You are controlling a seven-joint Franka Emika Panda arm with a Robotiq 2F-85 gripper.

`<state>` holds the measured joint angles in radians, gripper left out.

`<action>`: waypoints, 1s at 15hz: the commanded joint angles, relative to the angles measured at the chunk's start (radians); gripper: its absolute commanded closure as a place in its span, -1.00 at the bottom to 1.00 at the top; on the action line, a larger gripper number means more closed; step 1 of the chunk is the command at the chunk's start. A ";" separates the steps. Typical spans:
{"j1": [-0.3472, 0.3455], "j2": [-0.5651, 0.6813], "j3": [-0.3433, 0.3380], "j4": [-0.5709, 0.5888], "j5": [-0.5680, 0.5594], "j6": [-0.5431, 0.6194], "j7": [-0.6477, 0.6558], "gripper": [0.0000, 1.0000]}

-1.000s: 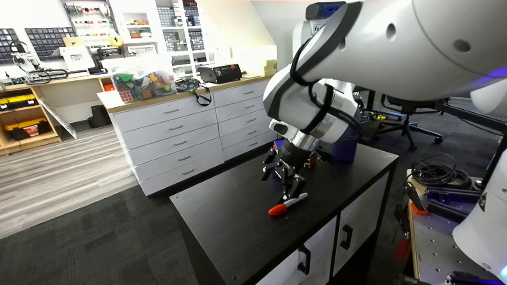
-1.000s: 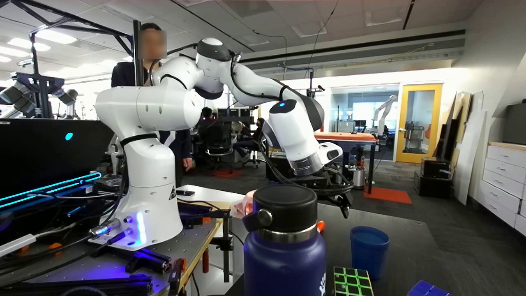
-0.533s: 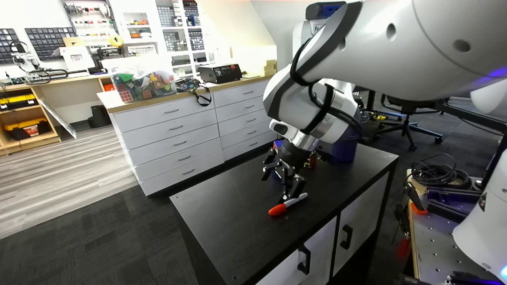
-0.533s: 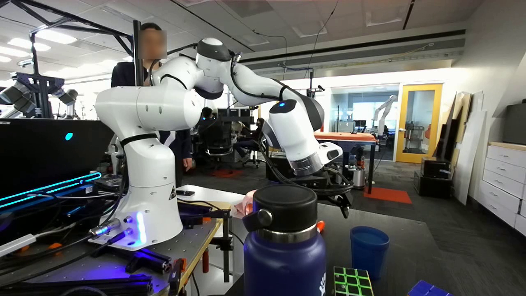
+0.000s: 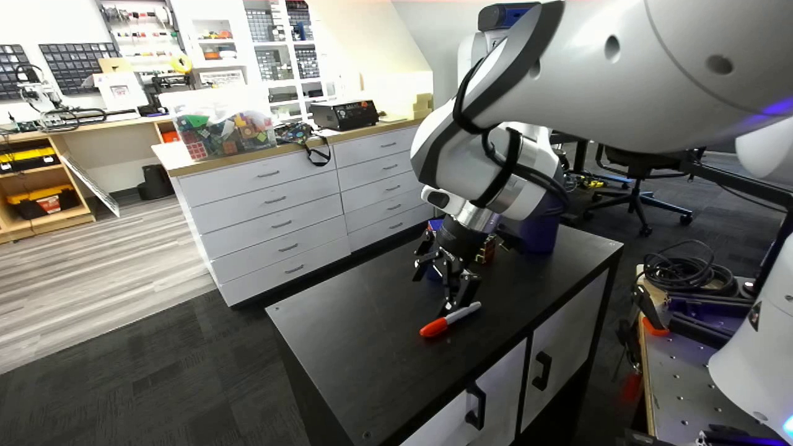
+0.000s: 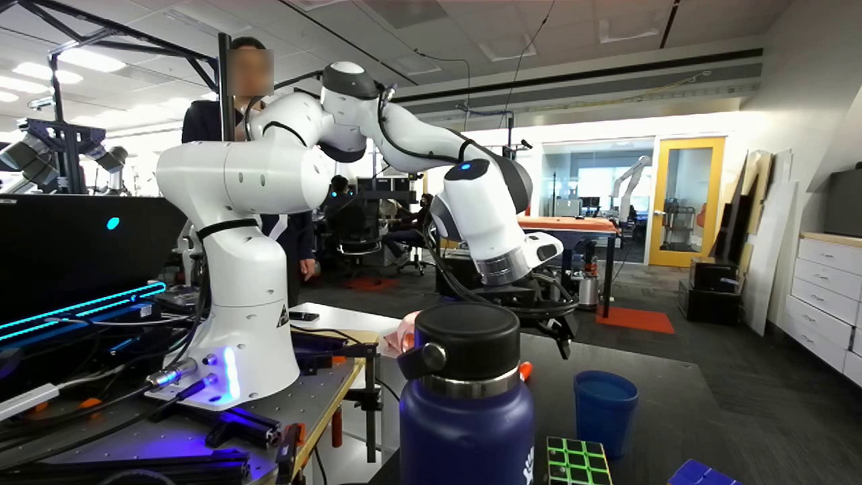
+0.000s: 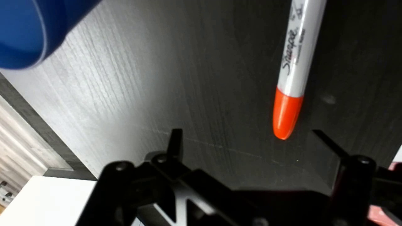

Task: Pick up the pen from the table and put it in the blue cup.

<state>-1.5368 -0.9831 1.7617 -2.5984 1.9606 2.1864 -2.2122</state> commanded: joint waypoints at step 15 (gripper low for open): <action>0.013 -0.025 -0.039 0.022 -0.231 0.001 0.110 -1.00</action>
<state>-1.5363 -0.9831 1.7364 -2.5874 1.7782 2.1874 -2.1407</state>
